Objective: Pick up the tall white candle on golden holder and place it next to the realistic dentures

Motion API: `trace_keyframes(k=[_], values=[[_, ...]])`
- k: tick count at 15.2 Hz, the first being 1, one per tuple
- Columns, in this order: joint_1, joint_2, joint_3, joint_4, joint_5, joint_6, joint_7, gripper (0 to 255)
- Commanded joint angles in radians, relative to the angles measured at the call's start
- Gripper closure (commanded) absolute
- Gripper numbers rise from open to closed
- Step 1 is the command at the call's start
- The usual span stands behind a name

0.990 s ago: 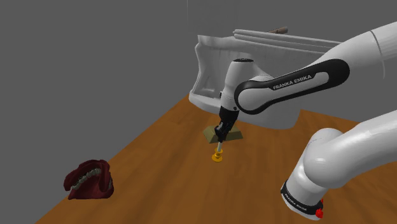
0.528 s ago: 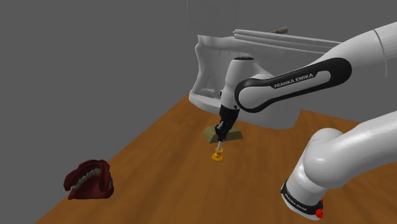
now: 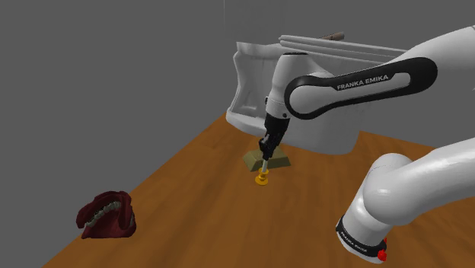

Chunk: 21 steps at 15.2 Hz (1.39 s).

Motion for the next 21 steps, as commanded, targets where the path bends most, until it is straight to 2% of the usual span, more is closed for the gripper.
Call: trace_keyframes(k=[1, 21], values=[[-0.002, -0.010, -0.004, 0.020, -0.003, -0.030, -0.001, 255], [-0.010, -0.043, -0.028, 0.269, -0.024, -0.312, 0.002, 255]])
